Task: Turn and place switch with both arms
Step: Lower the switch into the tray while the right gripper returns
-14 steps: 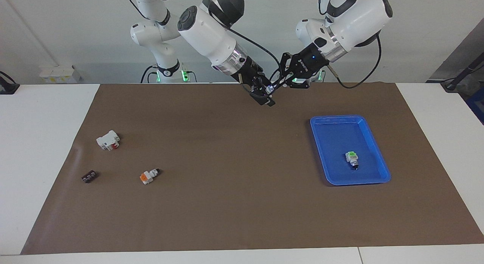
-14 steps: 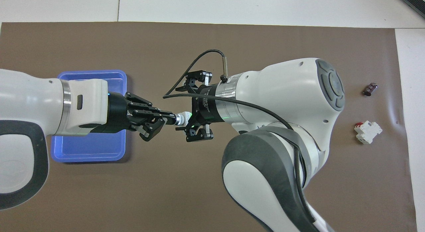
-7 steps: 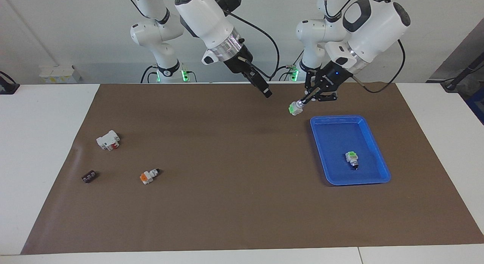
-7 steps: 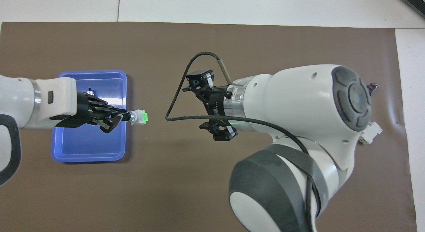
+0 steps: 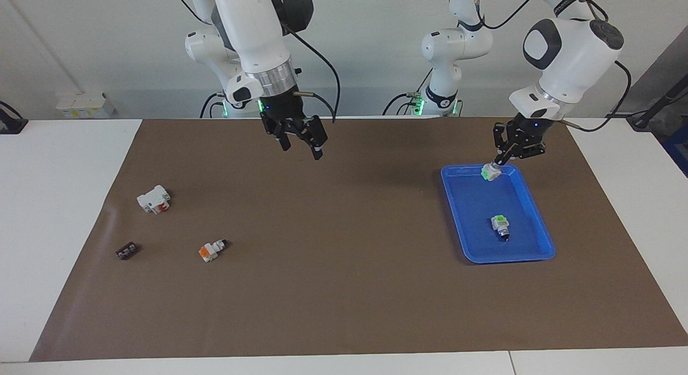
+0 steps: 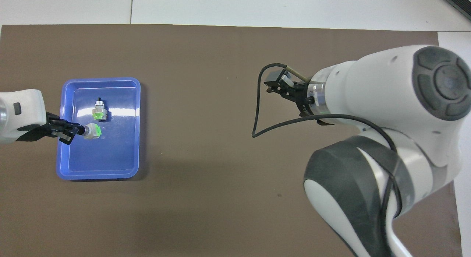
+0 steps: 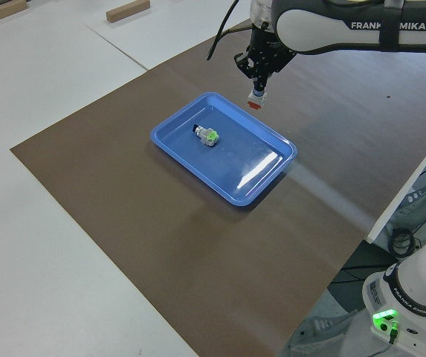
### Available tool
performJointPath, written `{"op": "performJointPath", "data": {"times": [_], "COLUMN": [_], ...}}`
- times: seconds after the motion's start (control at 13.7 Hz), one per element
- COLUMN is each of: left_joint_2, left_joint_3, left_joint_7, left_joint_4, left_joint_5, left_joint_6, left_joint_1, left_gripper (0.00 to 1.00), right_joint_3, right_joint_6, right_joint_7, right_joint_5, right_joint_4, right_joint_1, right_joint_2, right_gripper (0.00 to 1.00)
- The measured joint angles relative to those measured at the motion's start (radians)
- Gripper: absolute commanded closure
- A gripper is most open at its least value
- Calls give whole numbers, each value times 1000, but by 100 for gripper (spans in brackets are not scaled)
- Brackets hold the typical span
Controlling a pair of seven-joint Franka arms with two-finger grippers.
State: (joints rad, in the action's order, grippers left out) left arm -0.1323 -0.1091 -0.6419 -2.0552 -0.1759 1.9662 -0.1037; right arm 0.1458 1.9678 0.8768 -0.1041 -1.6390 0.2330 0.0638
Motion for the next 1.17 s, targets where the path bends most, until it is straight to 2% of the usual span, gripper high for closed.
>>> {"op": "performJointPath", "data": {"times": [0.36, 0.66, 0.73, 0.8, 0.87, 1.02, 1.17], "left_joint_2": [99, 122, 121, 120, 119, 118, 121], "left_joint_3": [-1, -1, -1, 0, 0, -1, -9], "left_joint_7": [7, 7, 6, 6, 6, 6, 10], "left_joint_4": [-88, -140, -142, -143, -143, -135, -95], "left_joint_5": [76, 124, 126, 128, 128, 129, 129], "left_joint_6": [177, 222, 223, 223, 225, 235, 230], "left_joint_1": [-36, -102, -119, -134, -145, -153, -149], "left_gripper": [100, 100, 81, 47, 35, 30, 30], "right_joint_3": [-9, -105, -136, -166, -195, -219, -212], "right_joint_6": [-87, -203, -233, -264, -295, -356, -444], "right_joint_7": [-497, -645, -688, -735, -773, -804, -805], "right_joint_5": [54, 62, 62, 62, 62, 80, 145], "right_joint_4": [1, 7, 8, 8, 8, 28, 89], "right_joint_1": [-173, -187, -187, -187, -188, -188, -186], "right_joint_2": [-14, -66, -82, -96, -109, -119, -114], "right_gripper": [0, 0, 0, 0, 0, 0, 0]}}
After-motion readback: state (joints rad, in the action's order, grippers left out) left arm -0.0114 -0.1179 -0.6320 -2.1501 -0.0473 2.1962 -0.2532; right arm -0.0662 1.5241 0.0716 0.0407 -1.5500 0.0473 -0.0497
